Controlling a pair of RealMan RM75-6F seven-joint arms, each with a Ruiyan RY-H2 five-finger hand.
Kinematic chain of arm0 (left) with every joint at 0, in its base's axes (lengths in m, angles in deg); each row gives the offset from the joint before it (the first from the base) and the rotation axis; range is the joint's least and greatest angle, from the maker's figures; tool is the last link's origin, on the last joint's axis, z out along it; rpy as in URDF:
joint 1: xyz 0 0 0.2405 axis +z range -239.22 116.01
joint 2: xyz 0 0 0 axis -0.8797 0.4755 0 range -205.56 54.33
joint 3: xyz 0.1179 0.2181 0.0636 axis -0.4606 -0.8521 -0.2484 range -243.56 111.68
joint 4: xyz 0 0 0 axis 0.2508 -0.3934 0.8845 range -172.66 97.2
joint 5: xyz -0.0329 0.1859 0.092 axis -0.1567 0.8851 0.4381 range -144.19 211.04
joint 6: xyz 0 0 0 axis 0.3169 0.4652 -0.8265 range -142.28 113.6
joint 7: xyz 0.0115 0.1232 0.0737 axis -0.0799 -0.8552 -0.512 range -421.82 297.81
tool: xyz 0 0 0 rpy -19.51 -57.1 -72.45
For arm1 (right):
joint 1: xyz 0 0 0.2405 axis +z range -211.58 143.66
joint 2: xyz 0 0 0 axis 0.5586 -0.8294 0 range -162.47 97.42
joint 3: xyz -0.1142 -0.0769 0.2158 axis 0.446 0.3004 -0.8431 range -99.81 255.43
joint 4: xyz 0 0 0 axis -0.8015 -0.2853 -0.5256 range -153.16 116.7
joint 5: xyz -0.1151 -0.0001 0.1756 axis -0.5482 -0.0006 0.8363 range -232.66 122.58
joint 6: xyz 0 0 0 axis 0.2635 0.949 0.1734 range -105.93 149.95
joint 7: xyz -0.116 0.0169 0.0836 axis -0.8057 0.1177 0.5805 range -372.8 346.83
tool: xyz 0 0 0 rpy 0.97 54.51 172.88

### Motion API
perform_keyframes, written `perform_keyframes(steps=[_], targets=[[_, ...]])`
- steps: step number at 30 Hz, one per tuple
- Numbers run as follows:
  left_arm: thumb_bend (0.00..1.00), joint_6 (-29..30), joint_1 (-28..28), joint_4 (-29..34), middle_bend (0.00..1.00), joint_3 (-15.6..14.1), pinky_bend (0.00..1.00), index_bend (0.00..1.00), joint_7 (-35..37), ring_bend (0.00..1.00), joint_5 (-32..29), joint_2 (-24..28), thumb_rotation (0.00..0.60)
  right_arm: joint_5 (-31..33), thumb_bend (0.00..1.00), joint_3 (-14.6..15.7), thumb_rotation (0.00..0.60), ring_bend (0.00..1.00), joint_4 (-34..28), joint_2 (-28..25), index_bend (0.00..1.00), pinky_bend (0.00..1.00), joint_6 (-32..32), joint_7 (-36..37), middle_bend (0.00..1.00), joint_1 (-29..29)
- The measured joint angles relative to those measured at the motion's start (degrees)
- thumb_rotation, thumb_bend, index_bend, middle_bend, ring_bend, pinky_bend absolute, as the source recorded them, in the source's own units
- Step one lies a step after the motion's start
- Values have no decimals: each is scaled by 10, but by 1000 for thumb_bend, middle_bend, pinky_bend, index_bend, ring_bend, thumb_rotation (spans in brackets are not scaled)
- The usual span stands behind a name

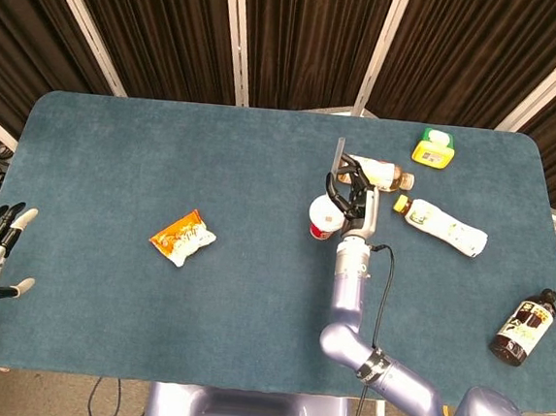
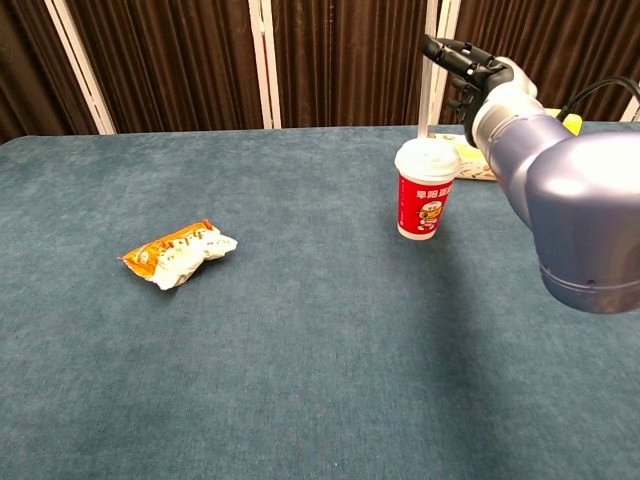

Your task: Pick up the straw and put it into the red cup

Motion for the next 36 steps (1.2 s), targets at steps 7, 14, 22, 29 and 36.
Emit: perform_keyframes(steps=[7,14,22,29,36], targets=[[76,0,0,0,0,0,0,0,0,0,0,0,600,5,336,0,600,0,3,-2,674,0,5,4,265,-1],[76,-1,0,2,0,0,0,0,1,0,-1,1,600,9,336,0,600,0,-3,-7,677,0,6,6,267,-7],[78,-3,-1,3,0,0,0,0,1,0,-3,2,600,16,337,1,600,0,-4,-13,679,0,12,5,268,-10],[82,-4,-1,4,0,0,0,0,1,0,-4,2,600,25,338,1,600,0,3,-11,679,0,17,9,268,-12],[84,-3,-1,4,0,0,0,0,0,0,-4,2,600,27,338,2,600,0,12,-7,679,0,20,11,268,-9]])
